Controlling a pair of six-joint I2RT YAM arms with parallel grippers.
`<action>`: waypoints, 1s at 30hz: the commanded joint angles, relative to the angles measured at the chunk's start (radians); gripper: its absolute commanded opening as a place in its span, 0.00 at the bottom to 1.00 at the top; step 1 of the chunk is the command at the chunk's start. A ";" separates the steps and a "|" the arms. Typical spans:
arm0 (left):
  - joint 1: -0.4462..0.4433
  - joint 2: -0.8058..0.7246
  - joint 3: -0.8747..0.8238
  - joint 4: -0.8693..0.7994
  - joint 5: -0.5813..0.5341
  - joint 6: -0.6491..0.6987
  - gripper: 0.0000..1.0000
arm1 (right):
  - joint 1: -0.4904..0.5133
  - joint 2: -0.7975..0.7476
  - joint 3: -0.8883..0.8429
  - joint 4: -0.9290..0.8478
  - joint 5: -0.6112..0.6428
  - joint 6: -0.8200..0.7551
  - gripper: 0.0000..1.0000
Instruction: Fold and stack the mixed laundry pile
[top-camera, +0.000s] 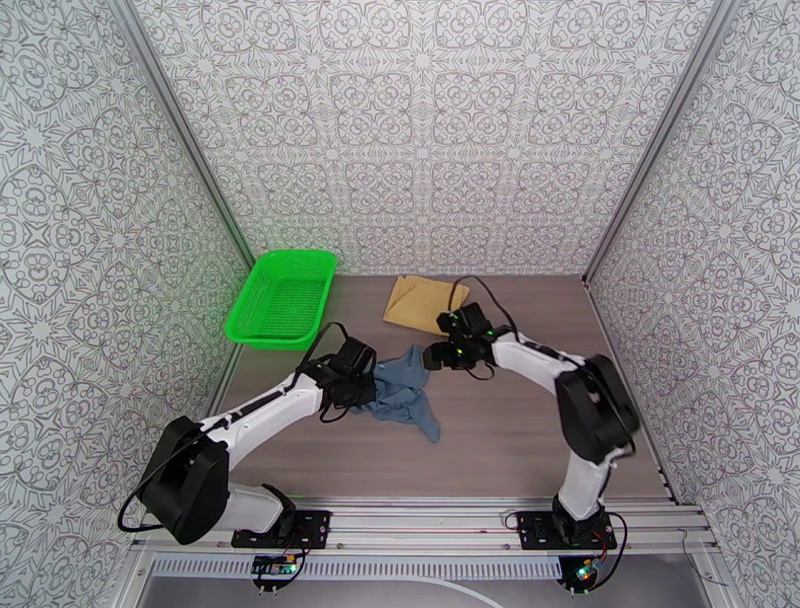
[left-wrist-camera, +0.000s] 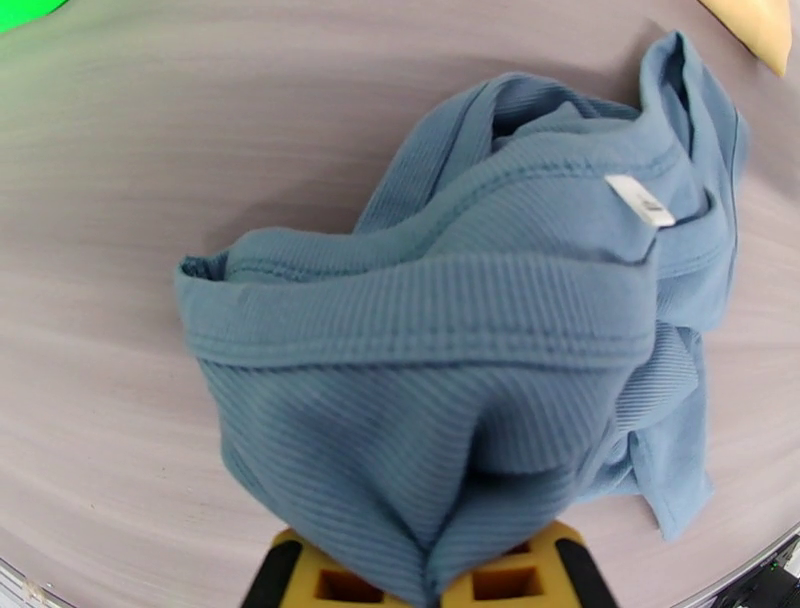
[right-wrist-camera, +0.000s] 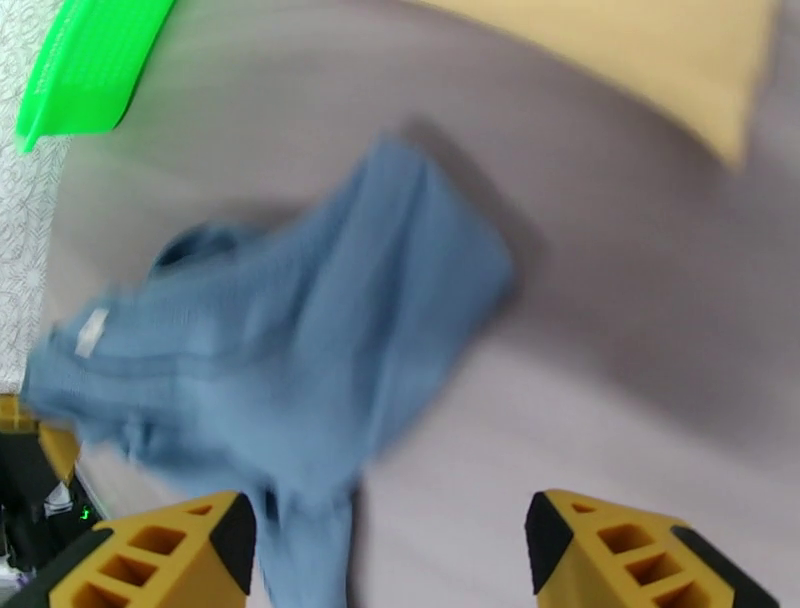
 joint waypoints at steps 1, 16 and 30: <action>0.000 -0.017 -0.012 0.023 -0.007 -0.015 0.00 | 0.003 0.106 0.120 -0.078 0.049 -0.086 0.71; 0.022 -0.033 -0.015 0.024 -0.001 -0.007 0.00 | 0.038 0.359 0.373 -0.208 -0.008 -0.245 0.18; 0.185 -0.103 0.036 -0.018 0.096 0.153 0.69 | -0.058 -0.064 -0.004 -0.140 0.369 0.046 0.00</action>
